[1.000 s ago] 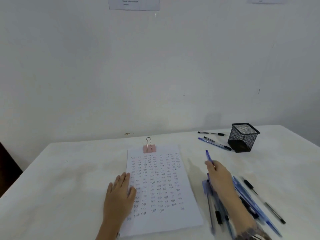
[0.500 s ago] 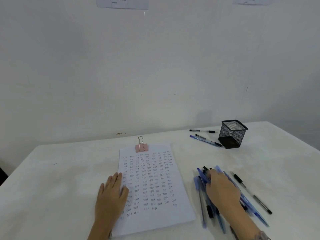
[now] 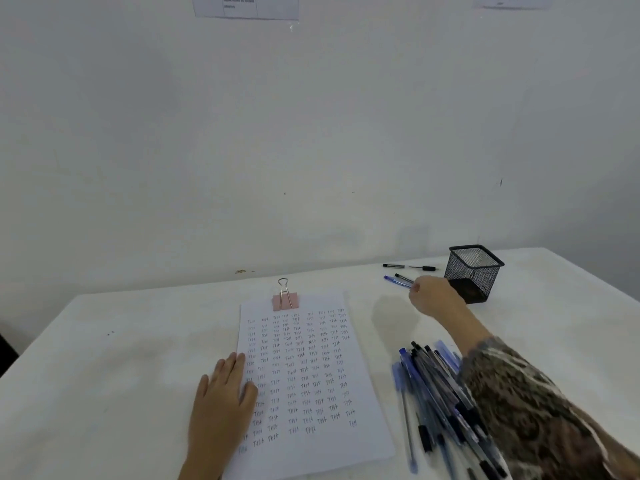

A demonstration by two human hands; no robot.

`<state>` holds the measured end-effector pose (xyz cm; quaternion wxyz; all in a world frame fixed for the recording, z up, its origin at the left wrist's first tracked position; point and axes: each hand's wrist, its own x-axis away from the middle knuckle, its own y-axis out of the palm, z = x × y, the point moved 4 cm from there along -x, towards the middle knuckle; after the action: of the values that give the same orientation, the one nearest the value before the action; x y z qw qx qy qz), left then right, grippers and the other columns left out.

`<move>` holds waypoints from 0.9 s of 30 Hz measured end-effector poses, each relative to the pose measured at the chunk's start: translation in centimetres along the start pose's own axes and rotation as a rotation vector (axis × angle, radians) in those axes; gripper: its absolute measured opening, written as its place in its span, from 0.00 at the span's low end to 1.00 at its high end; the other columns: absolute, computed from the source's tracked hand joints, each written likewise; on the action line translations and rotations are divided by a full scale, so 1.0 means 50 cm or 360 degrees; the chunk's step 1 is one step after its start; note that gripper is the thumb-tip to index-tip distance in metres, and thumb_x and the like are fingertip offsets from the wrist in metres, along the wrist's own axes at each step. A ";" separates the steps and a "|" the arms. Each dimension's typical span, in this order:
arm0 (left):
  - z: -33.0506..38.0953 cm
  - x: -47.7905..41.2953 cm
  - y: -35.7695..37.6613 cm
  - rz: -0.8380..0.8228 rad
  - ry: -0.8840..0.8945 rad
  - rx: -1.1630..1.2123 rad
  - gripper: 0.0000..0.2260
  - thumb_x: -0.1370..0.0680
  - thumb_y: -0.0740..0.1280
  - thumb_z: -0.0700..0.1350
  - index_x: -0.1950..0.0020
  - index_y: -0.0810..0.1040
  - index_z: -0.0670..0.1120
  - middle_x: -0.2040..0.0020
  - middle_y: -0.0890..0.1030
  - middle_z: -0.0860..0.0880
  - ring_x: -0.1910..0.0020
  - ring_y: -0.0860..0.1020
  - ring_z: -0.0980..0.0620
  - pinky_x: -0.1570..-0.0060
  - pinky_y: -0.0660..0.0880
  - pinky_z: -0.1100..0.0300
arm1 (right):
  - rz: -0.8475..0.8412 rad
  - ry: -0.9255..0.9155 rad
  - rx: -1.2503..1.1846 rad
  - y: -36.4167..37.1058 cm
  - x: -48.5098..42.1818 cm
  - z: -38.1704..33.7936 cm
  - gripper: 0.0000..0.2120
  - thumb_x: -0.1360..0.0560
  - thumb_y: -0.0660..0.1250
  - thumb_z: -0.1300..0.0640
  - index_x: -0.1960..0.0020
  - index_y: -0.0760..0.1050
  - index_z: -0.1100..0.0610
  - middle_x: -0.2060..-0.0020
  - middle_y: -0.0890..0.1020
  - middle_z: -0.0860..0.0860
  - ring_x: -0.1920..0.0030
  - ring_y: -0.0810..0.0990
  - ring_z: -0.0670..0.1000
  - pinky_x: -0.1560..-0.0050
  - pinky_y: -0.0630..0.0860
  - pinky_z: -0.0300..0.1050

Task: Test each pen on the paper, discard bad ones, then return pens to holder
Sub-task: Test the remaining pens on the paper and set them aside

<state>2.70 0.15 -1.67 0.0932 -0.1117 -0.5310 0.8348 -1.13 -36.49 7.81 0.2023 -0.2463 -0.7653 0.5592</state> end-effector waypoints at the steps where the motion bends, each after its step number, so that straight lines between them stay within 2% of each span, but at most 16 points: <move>1: 0.001 0.000 -0.001 -0.0014 -0.0004 -0.0020 0.29 0.26 0.42 0.55 0.24 0.49 0.50 0.24 0.51 0.54 0.25 0.48 0.56 0.27 0.43 0.57 | -0.0048 -0.0058 0.0074 0.014 -0.036 0.003 0.13 0.23 0.54 0.60 0.43 0.73 0.61 0.46 0.76 0.58 0.51 0.74 0.56 0.53 0.72 0.45; 3: 0.004 0.000 -0.001 -0.0048 -0.0015 -0.0055 0.31 0.28 0.40 0.55 0.24 0.46 0.51 0.24 0.48 0.55 0.25 0.46 0.57 0.28 0.42 0.58 | -0.0149 -0.0137 0.0227 0.045 -0.086 0.014 0.16 0.23 0.53 0.62 0.37 0.68 0.62 0.41 0.73 0.59 0.46 0.74 0.58 0.47 0.71 0.47; 5: 0.006 -0.001 -0.001 -0.0065 -0.0037 -0.0073 0.32 0.29 0.39 0.55 0.24 0.44 0.51 0.24 0.47 0.55 0.25 0.45 0.58 0.28 0.41 0.58 | -0.0261 -0.0188 0.0260 0.075 -0.114 0.024 0.22 0.22 0.51 0.63 0.28 0.59 0.59 0.36 0.69 0.59 0.38 0.70 0.59 0.40 0.69 0.50; 7: 0.008 -0.003 -0.002 -0.0067 -0.0058 -0.0089 0.28 0.25 0.40 0.55 0.24 0.44 0.51 0.24 0.46 0.55 0.25 0.45 0.58 0.28 0.41 0.58 | -0.0252 -0.0224 0.0293 0.090 -0.134 0.028 0.24 0.21 0.51 0.64 0.26 0.56 0.57 0.35 0.67 0.58 0.36 0.68 0.59 0.37 0.68 0.51; 9: 0.008 -0.004 -0.004 -0.0058 -0.0059 -0.0091 0.24 0.20 0.46 0.52 0.24 0.44 0.51 0.24 0.46 0.55 0.25 0.45 0.58 0.28 0.41 0.58 | -0.0151 -0.0256 0.0382 0.097 -0.151 0.026 0.20 0.20 0.52 0.60 0.29 0.62 0.56 0.37 0.69 0.58 0.37 0.69 0.58 0.39 0.69 0.50; 11: 0.005 -0.006 -0.003 -0.0047 -0.0058 -0.0064 0.24 0.19 0.48 0.50 0.24 0.45 0.51 0.24 0.46 0.55 0.25 0.45 0.58 0.27 0.41 0.58 | -0.0127 -0.0260 0.0385 0.108 -0.157 0.021 0.14 0.21 0.56 0.56 0.36 0.69 0.56 0.40 0.72 0.56 0.40 0.71 0.57 0.40 0.70 0.50; 13: 0.003 -0.006 -0.001 -0.0052 -0.0054 -0.0058 0.26 0.22 0.44 0.54 0.24 0.45 0.51 0.24 0.47 0.55 0.25 0.45 0.58 0.28 0.41 0.58 | -0.0107 -0.0233 0.0382 0.120 -0.159 0.019 0.13 0.21 0.57 0.54 0.40 0.71 0.57 0.42 0.73 0.56 0.42 0.73 0.56 0.42 0.71 0.49; 15: 0.002 -0.005 0.000 -0.0049 -0.0057 -0.0054 0.31 0.28 0.41 0.55 0.24 0.47 0.52 0.24 0.48 0.56 0.25 0.46 0.58 0.28 0.41 0.59 | 0.0019 -0.0278 0.0301 0.114 -0.153 0.008 0.09 0.20 0.55 0.57 0.43 0.69 0.58 0.48 0.75 0.56 0.47 0.75 0.56 0.49 0.72 0.48; 16: 0.003 -0.005 -0.001 -0.0045 -0.0057 -0.0061 0.32 0.30 0.40 0.55 0.24 0.47 0.52 0.24 0.48 0.56 0.25 0.46 0.58 0.28 0.41 0.59 | 0.0075 -0.0326 0.0081 0.103 -0.147 -0.004 0.06 0.20 0.54 0.60 0.45 0.68 0.58 0.53 0.75 0.55 0.53 0.75 0.56 0.55 0.71 0.46; 18: 0.001 -0.005 -0.001 -0.0030 -0.0057 -0.0058 0.33 0.30 0.40 0.55 0.24 0.47 0.52 0.24 0.48 0.56 0.25 0.46 0.58 0.28 0.41 0.59 | 0.0057 -0.0404 -0.0671 0.069 -0.129 -0.038 0.02 0.20 0.55 0.62 0.50 0.65 0.57 0.65 0.71 0.52 0.64 0.70 0.53 0.67 0.63 0.42; 19: 0.002 -0.006 -0.001 -0.0022 -0.0056 -0.0051 0.33 0.31 0.39 0.56 0.24 0.48 0.52 0.24 0.49 0.56 0.25 0.46 0.58 0.27 0.42 0.59 | -0.0033 -0.0394 -0.1136 0.049 -0.111 -0.059 0.02 0.20 0.56 0.59 0.52 0.65 0.55 0.68 0.67 0.50 0.69 0.66 0.50 0.70 0.59 0.41; 20: 0.002 -0.006 -0.001 -0.0011 -0.0050 -0.0052 0.34 0.31 0.38 0.57 0.24 0.48 0.52 0.24 0.49 0.56 0.25 0.47 0.58 0.27 0.42 0.59 | -0.0164 -0.0350 -0.1604 0.031 -0.090 -0.082 0.06 0.22 0.59 0.52 0.56 0.66 0.53 0.70 0.65 0.49 0.72 0.63 0.48 0.71 0.56 0.41; 21: 0.001 -0.007 -0.001 -0.0002 -0.0045 -0.0057 0.36 0.33 0.36 0.58 0.24 0.48 0.52 0.24 0.49 0.56 0.25 0.47 0.58 0.27 0.42 0.59 | -0.0333 -0.0280 -0.2025 0.019 -0.066 -0.104 0.13 0.25 0.60 0.43 0.60 0.66 0.52 0.72 0.64 0.48 0.75 0.60 0.46 0.71 0.54 0.42; 22: 0.000 -0.007 -0.001 0.0003 -0.0042 -0.0062 0.38 0.34 0.34 0.59 0.24 0.49 0.52 0.24 0.50 0.56 0.25 0.47 0.58 0.28 0.42 0.59 | -0.0501 -0.0214 -0.2360 0.013 -0.044 -0.124 0.20 0.26 0.57 0.37 0.64 0.67 0.53 0.75 0.63 0.48 0.77 0.58 0.46 0.72 0.53 0.42; 24: 0.000 -0.006 0.000 -0.0003 -0.0037 -0.0074 0.42 0.38 0.31 0.60 0.24 0.48 0.52 0.24 0.50 0.55 0.25 0.47 0.58 0.28 0.42 0.59 | -0.0678 -0.0148 -0.2817 0.011 -0.002 -0.153 0.27 0.26 0.54 0.34 0.72 0.67 0.54 0.79 0.61 0.48 0.79 0.57 0.47 0.72 0.53 0.40; 27: -0.001 -0.005 -0.001 -0.0012 -0.0044 -0.0077 0.43 0.39 0.31 0.61 0.24 0.48 0.51 0.24 0.50 0.55 0.25 0.47 0.58 0.28 0.42 0.59 | -0.0654 -0.0115 -0.3175 0.038 0.056 -0.174 0.17 0.36 0.62 0.43 0.76 0.69 0.54 0.83 0.58 0.47 0.82 0.54 0.47 0.75 0.51 0.35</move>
<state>2.95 0.14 -1.64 0.0864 -0.1002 -0.5527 0.8228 2.01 -27.72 8.65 -0.0262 -0.1495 -0.9157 -0.3722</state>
